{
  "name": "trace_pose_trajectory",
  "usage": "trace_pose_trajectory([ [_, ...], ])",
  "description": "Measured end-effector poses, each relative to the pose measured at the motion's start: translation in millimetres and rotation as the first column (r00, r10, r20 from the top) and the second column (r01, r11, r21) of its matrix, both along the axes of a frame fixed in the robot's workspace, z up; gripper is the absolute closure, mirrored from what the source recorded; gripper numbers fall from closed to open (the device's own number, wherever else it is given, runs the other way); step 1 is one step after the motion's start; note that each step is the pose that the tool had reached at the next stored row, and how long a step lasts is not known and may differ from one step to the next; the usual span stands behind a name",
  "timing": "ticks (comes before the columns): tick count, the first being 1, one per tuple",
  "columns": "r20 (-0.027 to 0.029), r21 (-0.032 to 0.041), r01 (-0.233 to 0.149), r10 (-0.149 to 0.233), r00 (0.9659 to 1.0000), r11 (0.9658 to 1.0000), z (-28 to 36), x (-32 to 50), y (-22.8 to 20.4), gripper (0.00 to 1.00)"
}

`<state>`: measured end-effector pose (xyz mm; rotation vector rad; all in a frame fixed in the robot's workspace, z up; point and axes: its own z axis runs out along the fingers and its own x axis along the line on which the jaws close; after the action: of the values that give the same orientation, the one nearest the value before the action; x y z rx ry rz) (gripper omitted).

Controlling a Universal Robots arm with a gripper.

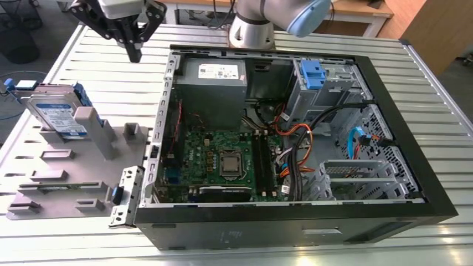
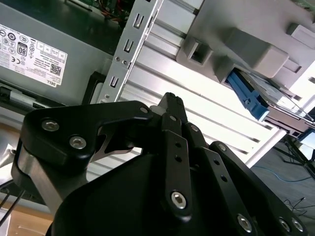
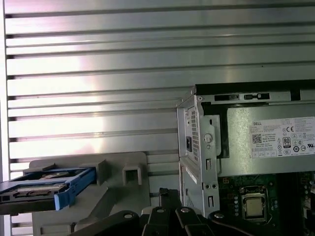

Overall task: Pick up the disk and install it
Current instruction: 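Reach for the disk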

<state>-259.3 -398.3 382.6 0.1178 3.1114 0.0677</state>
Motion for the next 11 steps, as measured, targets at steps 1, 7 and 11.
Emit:
trace_pose_trajectory([
  [1,0.0000,0.0000,0.000,0.000,1.0000,1.0000,-0.2,-2.7,0.1,0.89],
  [7,0.0000,0.0000,0.000,0.000,1.0000,1.0000,-1.2,-17.8,0.6,0.89],
  [11,0.0001,0.0000,0.000,0.000,1.0000,1.0000,-1.6,-25.0,0.8,0.89],
])
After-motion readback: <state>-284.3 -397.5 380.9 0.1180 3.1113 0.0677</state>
